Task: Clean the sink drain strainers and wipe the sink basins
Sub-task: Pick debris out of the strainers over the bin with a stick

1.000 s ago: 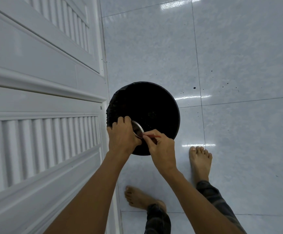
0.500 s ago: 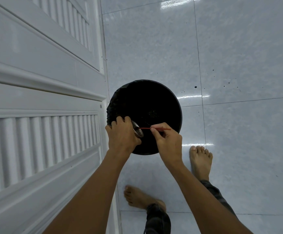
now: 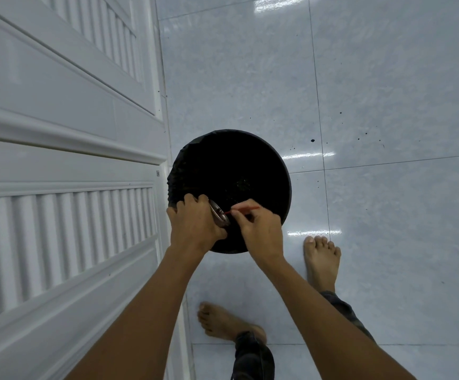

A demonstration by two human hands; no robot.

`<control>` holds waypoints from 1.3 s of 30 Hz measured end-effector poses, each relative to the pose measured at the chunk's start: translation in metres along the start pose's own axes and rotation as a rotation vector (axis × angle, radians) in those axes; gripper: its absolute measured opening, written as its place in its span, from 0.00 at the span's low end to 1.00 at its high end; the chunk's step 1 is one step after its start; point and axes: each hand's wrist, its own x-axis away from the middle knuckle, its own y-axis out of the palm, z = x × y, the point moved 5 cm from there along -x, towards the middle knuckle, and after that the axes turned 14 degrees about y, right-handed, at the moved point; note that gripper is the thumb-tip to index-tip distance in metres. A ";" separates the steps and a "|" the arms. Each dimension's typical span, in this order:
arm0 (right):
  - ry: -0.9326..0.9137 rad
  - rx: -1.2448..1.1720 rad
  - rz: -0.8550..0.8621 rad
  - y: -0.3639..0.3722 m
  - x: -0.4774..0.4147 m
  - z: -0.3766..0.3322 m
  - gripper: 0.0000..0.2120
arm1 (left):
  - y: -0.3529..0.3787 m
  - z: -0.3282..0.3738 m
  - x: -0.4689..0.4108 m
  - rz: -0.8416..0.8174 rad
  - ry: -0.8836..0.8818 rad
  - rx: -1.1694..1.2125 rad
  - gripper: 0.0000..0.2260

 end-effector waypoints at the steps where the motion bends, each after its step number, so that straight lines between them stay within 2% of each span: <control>1: 0.041 -0.030 0.083 -0.008 -0.004 0.003 0.06 | 0.000 0.000 -0.001 -0.001 -0.006 0.011 0.33; 3: 0.079 -0.095 0.151 -0.020 -0.010 0.006 0.06 | -0.002 -0.003 -0.002 -0.001 -0.025 0.030 0.33; 7: -0.044 -0.030 -0.069 -0.003 -0.005 -0.001 0.05 | -0.002 0.000 -0.002 0.017 -0.010 0.047 0.32; 8: -0.056 -0.003 -0.079 0.001 -0.002 -0.002 0.06 | 0.000 0.003 -0.001 0.014 0.001 0.048 0.32; 12: 0.035 -0.051 0.115 -0.023 -0.017 0.005 0.07 | 0.001 -0.003 0.002 0.007 -0.027 0.042 0.32; 13: 0.014 -0.064 0.090 -0.025 -0.020 0.004 0.06 | 0.001 -0.007 0.003 0.007 -0.036 0.042 0.31; 16: -0.078 -0.019 -0.131 -0.002 -0.009 -0.010 0.05 | 0.002 -0.004 0.001 0.008 -0.017 0.038 0.32; 17: -0.078 0.001 -0.137 0.002 -0.006 -0.011 0.05 | 0.003 0.000 0.000 0.009 -0.009 0.035 0.32; 21: 0.001 -0.016 0.098 -0.024 -0.018 -0.007 0.06 | 0.001 -0.001 -0.001 0.016 -0.025 0.030 0.32; 22: -0.019 -0.022 0.082 -0.026 -0.020 -0.008 0.06 | 0.001 -0.003 -0.002 0.017 -0.032 0.030 0.32; 25: -0.097 0.052 -0.106 -0.008 -0.011 -0.015 0.05 | -0.001 0.001 -0.003 0.020 -0.020 0.019 0.32; 26: -0.094 0.087 -0.111 -0.004 -0.008 -0.013 0.05 | -0.001 0.004 -0.003 0.021 -0.010 0.014 0.32; 30: -0.047 0.063 0.049 -0.018 -0.012 -0.008 0.05 | -0.009 -0.009 -0.004 0.041 -0.036 0.011 0.33; 34: -0.107 0.092 -0.111 0.002 -0.007 -0.012 0.05 | -0.009 -0.013 -0.004 0.020 0.014 -0.007 0.35; 36: -0.049 0.133 -0.053 -0.001 -0.011 -0.006 0.06 | -0.007 -0.012 -0.002 -0.006 0.023 0.011 0.35; 39: -0.005 0.071 0.058 -0.016 -0.017 -0.002 0.06 | -0.005 -0.021 0.000 -0.030 -0.008 0.042 0.34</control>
